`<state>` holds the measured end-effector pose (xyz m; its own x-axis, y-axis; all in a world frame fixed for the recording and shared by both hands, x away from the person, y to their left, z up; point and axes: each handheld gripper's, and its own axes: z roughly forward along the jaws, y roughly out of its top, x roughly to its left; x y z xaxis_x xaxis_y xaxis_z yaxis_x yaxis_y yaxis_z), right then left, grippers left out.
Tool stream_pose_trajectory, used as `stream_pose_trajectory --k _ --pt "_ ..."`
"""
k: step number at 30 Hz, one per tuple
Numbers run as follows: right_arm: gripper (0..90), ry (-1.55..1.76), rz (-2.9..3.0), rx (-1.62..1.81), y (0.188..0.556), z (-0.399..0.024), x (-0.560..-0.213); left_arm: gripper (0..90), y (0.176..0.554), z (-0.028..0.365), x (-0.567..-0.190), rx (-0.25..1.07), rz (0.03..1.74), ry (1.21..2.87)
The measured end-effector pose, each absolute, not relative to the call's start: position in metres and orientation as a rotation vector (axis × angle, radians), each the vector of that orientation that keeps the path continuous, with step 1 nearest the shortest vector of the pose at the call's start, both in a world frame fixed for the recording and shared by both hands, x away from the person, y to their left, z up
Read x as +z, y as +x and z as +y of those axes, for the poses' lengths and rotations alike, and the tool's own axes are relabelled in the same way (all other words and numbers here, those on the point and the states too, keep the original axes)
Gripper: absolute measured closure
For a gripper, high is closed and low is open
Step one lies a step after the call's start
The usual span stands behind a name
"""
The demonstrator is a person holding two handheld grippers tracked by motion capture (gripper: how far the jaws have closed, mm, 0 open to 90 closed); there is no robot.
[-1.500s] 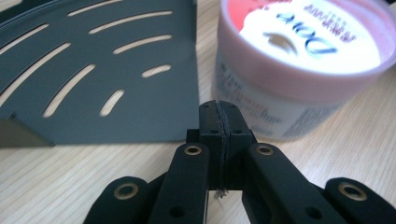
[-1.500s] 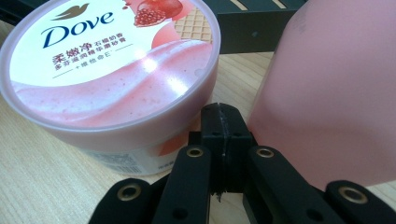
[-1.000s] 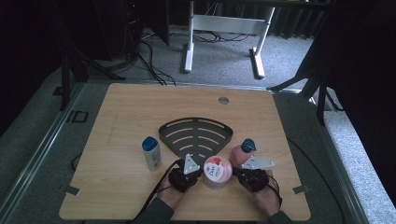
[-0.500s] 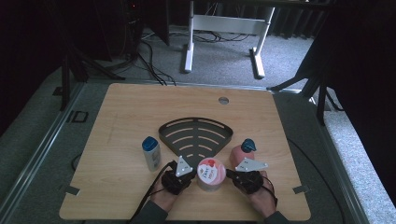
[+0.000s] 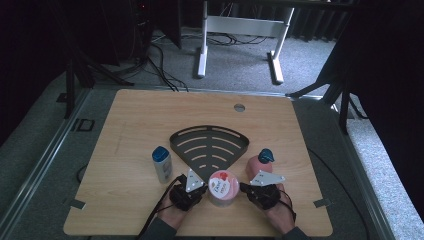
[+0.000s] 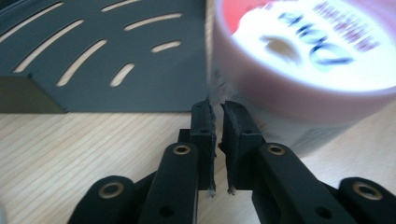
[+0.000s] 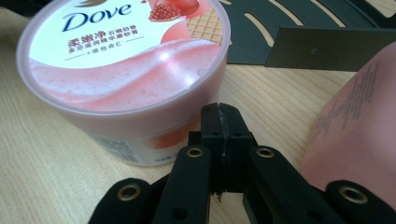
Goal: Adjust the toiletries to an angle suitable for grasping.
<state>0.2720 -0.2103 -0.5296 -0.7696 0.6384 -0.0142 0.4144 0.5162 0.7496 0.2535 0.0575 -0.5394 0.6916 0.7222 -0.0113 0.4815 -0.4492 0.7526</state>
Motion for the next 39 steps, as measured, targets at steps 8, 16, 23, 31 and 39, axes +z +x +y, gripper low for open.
stream_pose_trajectory --k 8,16,23,31,39 --pt "90.0 0.996 2.400 1.068 0.271 -0.240 -0.527 80.2 0.263 0.062 -0.546 0.448 0.968 2.116" --pt "90.0 1.074 2.341 1.058 0.276 -0.259 -0.525 80.4 0.279 0.058 -0.547 0.478 1.011 2.110" --pt "90.0 1.069 2.343 1.037 0.276 -0.259 -0.525 81.4 0.293 0.047 -0.553 0.465 1.017 2.120" --pt "90.0 1.075 2.341 1.033 0.278 -0.260 -0.525 87.6 0.299 0.041 -0.555 0.434 1.037 2.127" --pt "90.0 1.074 2.341 1.022 0.282 -0.259 -0.524 90.0 0.299 0.042 -0.556 0.426 1.018 2.137"
